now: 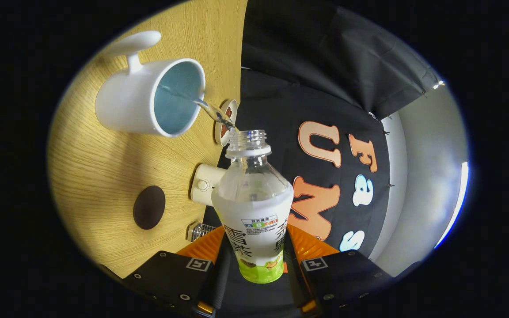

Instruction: Take the bottle from table, then pour the juice into the cup, finally place the bottle on the coaster

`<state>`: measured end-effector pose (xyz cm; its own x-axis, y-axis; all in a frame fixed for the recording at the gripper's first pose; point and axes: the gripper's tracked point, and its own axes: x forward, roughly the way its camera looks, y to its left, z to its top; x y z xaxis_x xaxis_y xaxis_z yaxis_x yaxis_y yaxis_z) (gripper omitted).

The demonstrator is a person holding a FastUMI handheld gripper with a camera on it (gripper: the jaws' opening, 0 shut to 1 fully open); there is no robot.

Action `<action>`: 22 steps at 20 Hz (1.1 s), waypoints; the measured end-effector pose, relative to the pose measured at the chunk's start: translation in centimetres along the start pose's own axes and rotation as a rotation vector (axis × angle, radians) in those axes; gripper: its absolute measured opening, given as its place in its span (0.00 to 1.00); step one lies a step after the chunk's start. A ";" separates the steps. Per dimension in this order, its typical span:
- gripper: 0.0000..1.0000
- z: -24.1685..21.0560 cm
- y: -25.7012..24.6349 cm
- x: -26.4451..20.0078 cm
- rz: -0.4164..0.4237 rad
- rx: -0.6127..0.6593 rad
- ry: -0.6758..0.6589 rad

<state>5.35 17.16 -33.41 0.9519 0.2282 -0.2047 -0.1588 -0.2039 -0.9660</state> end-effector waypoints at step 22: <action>0.60 0.4 -2.4 0.2 -0.058 -0.175 -0.044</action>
<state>5.84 18.11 -31.25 0.9452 0.2847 -0.1596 -0.0523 -0.3507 -0.9350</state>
